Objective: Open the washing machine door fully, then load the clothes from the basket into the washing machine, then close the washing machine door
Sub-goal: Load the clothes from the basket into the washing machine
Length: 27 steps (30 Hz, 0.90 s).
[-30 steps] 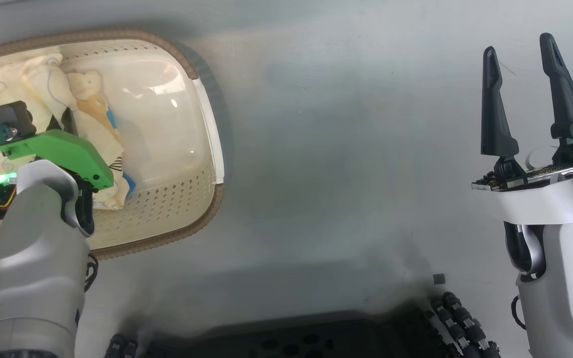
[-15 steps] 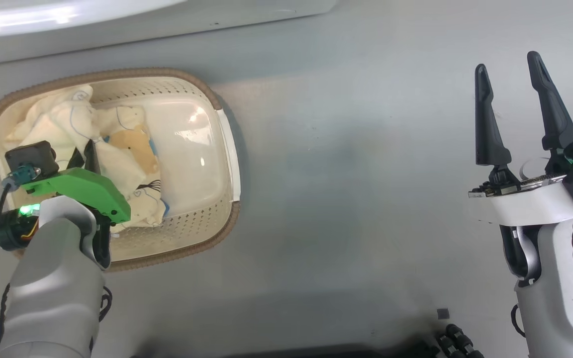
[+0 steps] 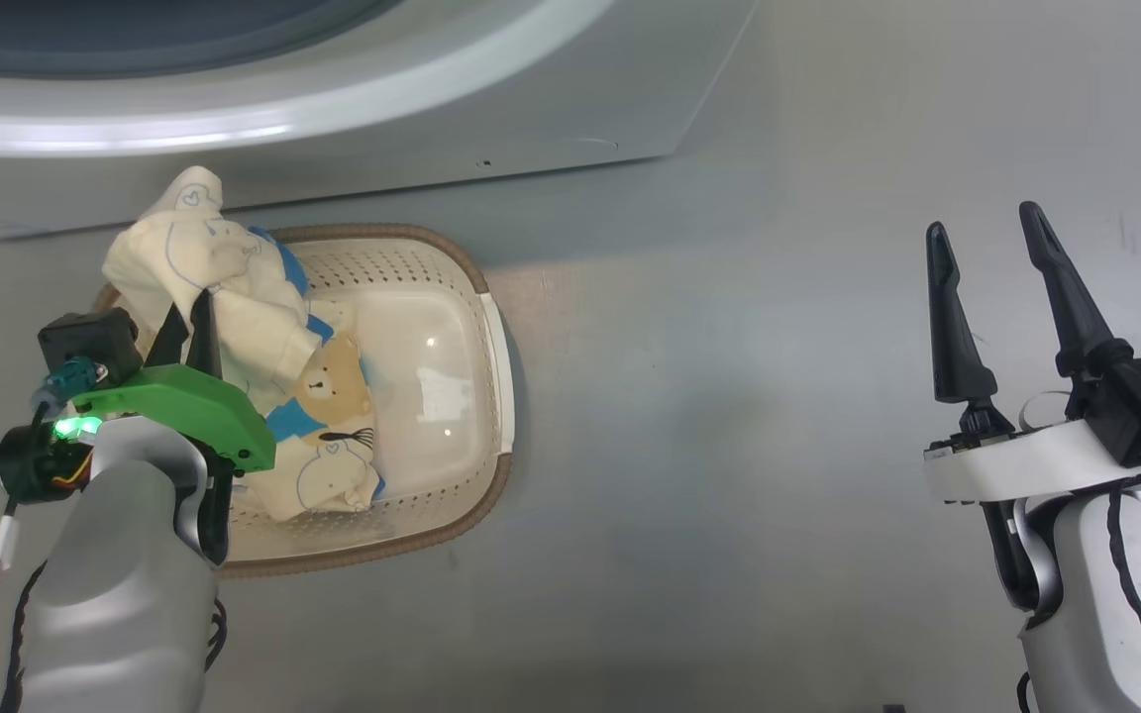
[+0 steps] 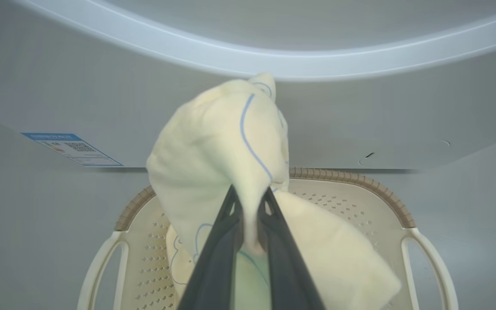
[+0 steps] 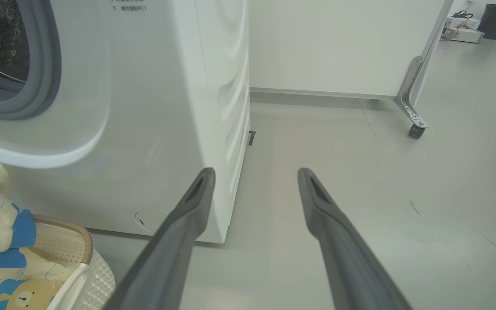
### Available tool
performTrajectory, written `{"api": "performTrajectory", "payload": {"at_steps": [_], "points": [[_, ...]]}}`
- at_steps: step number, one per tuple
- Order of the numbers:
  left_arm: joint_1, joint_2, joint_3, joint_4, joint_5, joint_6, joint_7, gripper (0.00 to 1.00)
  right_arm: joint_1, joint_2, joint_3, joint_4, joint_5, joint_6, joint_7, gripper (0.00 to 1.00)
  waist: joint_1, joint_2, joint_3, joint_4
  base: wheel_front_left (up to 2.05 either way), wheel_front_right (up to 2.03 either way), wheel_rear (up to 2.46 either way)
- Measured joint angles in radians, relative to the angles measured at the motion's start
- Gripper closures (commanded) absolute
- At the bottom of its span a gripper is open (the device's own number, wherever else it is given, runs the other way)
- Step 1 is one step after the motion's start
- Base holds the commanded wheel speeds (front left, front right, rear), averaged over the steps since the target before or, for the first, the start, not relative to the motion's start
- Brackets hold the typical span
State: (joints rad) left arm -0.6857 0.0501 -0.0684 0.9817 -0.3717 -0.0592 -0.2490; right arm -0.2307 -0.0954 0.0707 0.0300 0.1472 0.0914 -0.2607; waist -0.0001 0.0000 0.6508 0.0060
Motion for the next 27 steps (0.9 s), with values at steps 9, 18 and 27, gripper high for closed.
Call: {"api": "performTrajectory", "payload": {"at_steps": [9,18,27], "points": [[0.086,0.005,0.005,-0.155,0.053,-0.007,0.000,1.00,0.055,0.003,-0.009,0.039,0.000,0.000,0.000,0.00,0.0000,0.0000,-0.126,0.019,0.00,0.00,0.00],[0.186,0.010,0.030,-0.317,0.094,-0.006,0.000,1.00,0.109,0.010,0.000,0.082,0.001,0.003,0.000,0.00,0.0000,0.0000,-0.255,0.034,0.00,0.00,0.00],[0.319,0.009,0.030,-0.443,0.122,-0.006,0.000,1.00,0.166,0.019,0.008,0.111,0.001,0.003,0.000,0.00,0.0000,0.0000,-0.381,0.044,0.00,0.00,0.00]]}}
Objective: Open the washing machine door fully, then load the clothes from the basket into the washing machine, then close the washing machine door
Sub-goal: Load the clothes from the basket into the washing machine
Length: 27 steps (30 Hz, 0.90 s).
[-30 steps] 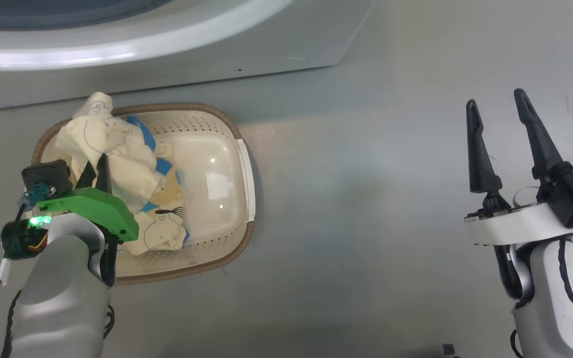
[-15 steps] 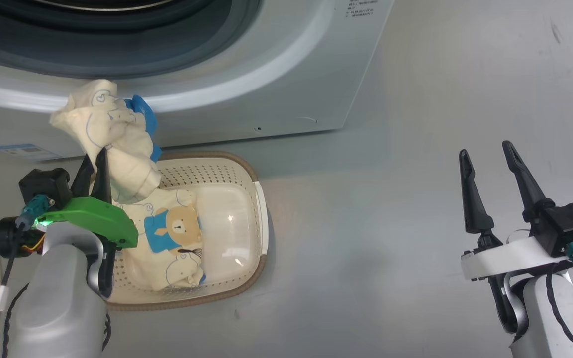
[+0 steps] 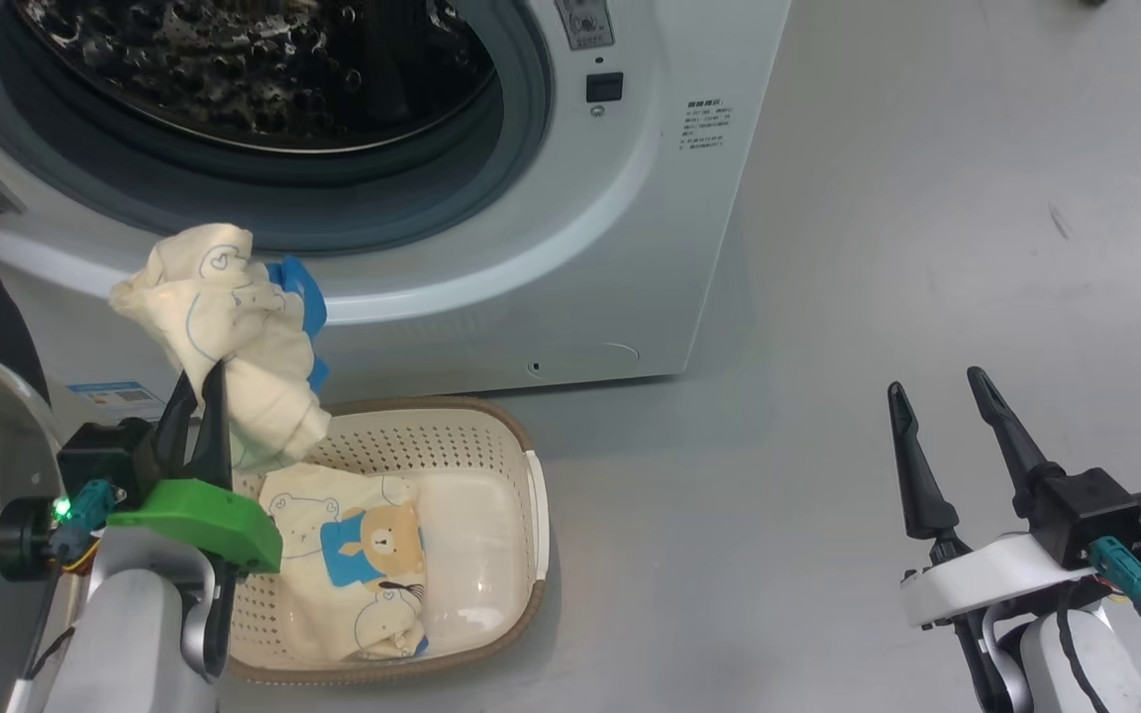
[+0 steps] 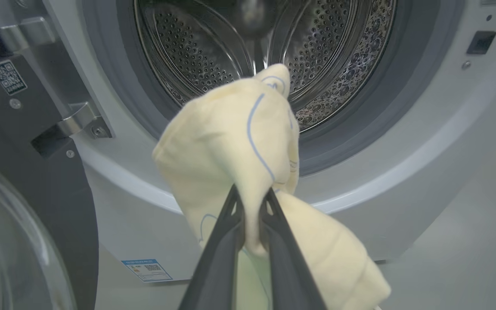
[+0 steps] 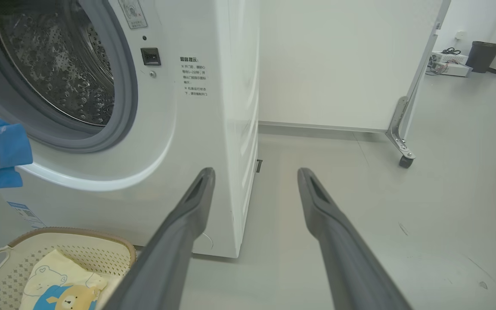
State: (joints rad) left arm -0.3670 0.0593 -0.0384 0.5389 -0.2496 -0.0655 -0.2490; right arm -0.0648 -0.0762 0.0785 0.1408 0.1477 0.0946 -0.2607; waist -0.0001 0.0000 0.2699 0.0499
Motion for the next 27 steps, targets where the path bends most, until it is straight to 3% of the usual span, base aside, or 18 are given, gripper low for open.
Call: {"api": "performTrajectory", "payload": {"at_steps": [14,27], "points": [[0.190,-0.002,-0.002,-0.152,0.027,0.009,0.000,1.00,0.067,0.013,0.021,0.011,0.002,-0.001,0.000,0.00,0.0000,0.0000,-0.155,0.005,0.00,0.00,0.00],[0.279,-0.005,-0.016,-0.231,0.027,0.012,0.000,1.00,0.098,0.014,0.028,-0.001,0.002,-0.009,0.000,0.00,0.0000,0.0000,-0.193,0.000,0.00,0.00,0.00]]}}
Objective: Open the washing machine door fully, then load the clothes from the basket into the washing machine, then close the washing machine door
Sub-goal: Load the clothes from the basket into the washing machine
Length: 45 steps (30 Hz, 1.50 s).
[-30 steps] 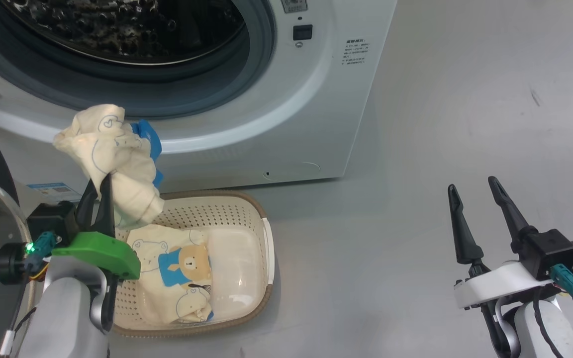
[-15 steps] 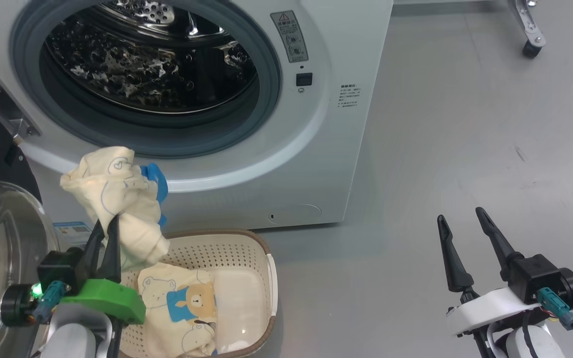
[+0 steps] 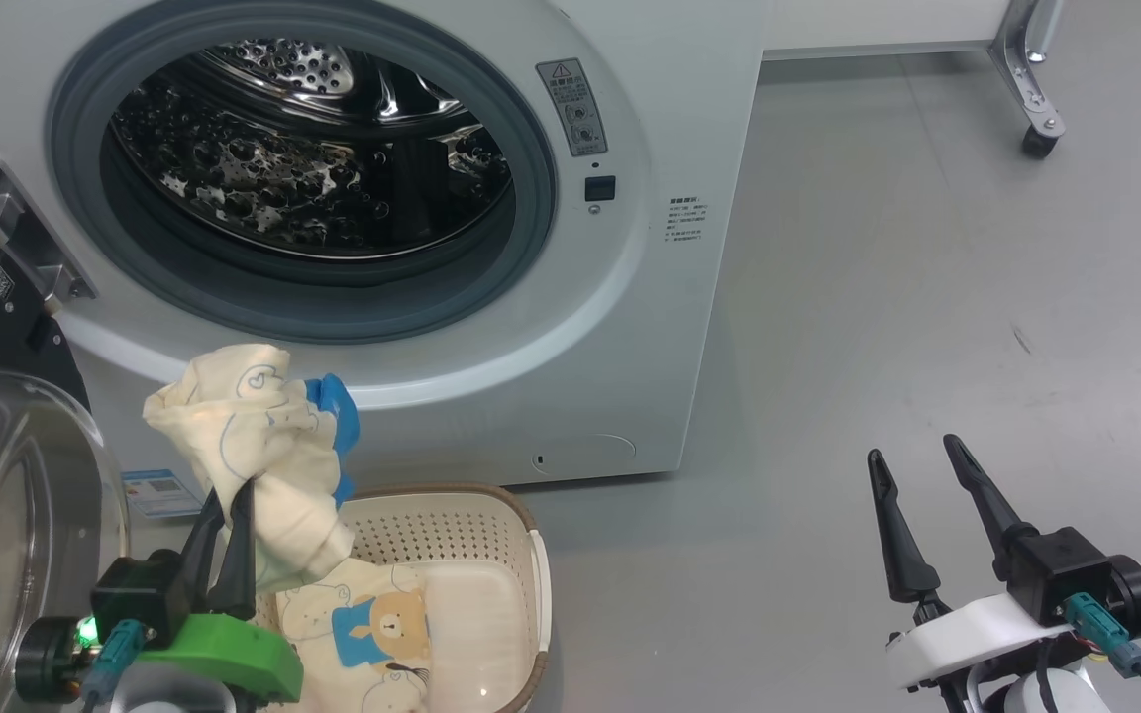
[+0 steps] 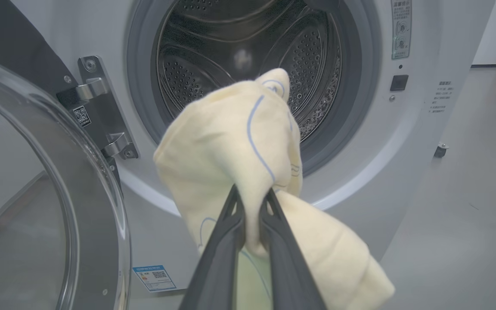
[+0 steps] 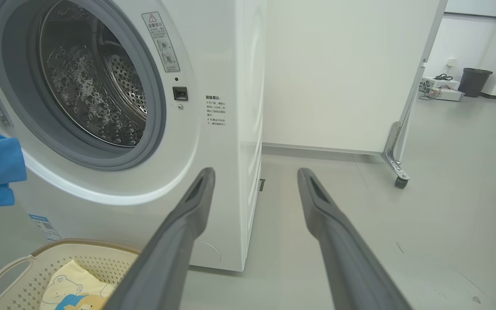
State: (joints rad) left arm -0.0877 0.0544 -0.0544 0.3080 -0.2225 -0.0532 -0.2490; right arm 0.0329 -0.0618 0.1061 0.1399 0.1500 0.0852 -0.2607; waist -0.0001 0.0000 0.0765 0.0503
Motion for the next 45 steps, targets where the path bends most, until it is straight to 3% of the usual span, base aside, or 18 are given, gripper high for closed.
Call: {"api": "performTrajectory", "payload": {"at_steps": [30,45], "points": [[0.074,-0.001,-0.011,-0.085,0.000,0.019,0.000,1.00,0.019,0.002,0.022,-0.012,0.000,-0.006,0.000,0.00,0.0000,0.0000,-0.008,-0.008,0.00,0.00,0.00],[0.031,0.000,-0.007,-0.081,-0.007,0.023,0.024,1.00,0.016,0.002,0.035,-0.054,0.000,-0.006,0.000,0.00,0.0001,0.0000,0.074,-0.041,0.00,0.00,0.00]]}}
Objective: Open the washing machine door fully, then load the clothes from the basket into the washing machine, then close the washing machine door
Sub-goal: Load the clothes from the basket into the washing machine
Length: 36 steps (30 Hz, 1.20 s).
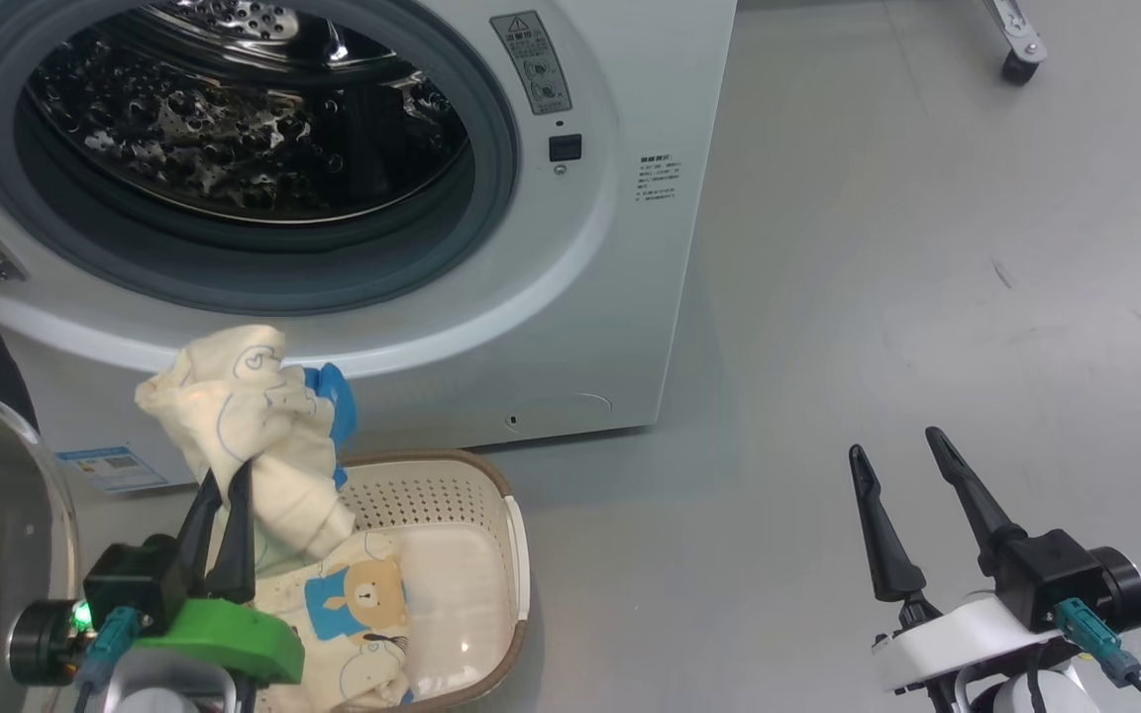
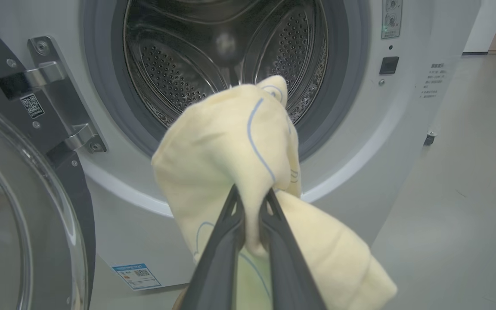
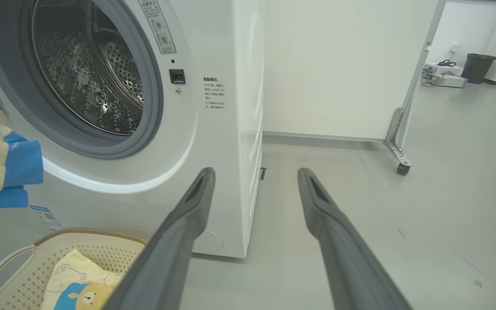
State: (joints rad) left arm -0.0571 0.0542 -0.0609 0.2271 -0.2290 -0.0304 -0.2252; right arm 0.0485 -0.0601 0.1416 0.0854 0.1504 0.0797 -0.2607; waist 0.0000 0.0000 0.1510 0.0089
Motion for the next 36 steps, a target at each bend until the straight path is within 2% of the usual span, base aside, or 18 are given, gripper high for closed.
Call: {"api": "performTrajectory", "payload": {"at_steps": [7,17,36], "points": [[-0.114,0.003,0.009,0.031,-0.016,-0.002,0.023,1.00,-0.027,-0.001,0.002,-0.036,0.000,0.000,0.001,0.00,0.0000,0.0000,0.069,-0.019,0.00,0.00,0.00],[-0.312,0.044,0.042,0.083,-0.054,-0.020,0.112,1.00,-0.068,0.001,0.017,-0.056,0.018,0.000,0.001,0.00,0.0001,0.0000,0.195,-0.056,0.00,0.00,0.00],[-0.755,0.264,0.127,0.124,-0.096,-0.046,0.410,1.00,-0.234,0.007,0.061,-0.097,0.087,0.001,0.001,0.00,0.0001,0.0000,0.455,-0.179,0.00,0.00,0.00]]}}
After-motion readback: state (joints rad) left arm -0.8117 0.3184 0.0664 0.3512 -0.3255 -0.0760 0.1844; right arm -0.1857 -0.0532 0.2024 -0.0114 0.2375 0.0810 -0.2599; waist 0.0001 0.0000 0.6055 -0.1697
